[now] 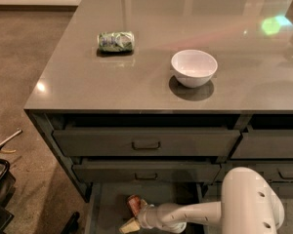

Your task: Pick coke can from bottom drawer and place on counter

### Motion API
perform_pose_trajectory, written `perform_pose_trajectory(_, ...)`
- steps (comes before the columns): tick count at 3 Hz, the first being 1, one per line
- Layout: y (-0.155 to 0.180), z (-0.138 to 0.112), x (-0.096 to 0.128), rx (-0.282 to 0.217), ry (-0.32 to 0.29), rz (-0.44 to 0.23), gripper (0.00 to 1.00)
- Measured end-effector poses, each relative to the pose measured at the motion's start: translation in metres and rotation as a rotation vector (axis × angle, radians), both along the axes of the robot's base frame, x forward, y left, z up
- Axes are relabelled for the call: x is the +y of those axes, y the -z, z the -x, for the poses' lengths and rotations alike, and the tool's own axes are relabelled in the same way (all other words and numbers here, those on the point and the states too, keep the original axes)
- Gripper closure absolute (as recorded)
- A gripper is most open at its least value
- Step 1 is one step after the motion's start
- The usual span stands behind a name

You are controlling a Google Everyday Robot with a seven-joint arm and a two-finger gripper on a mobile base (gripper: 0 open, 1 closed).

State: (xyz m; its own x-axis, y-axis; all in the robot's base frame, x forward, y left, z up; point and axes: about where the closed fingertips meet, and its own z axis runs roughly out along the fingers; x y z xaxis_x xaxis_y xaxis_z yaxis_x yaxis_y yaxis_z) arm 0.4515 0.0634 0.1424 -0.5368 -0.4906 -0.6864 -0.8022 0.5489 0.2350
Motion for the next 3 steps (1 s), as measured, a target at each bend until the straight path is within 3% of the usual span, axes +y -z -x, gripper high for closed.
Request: perform_pose_trajectory(3,0.0000,0.0000,0.0001,0.000,0.000,0.000,0.79)
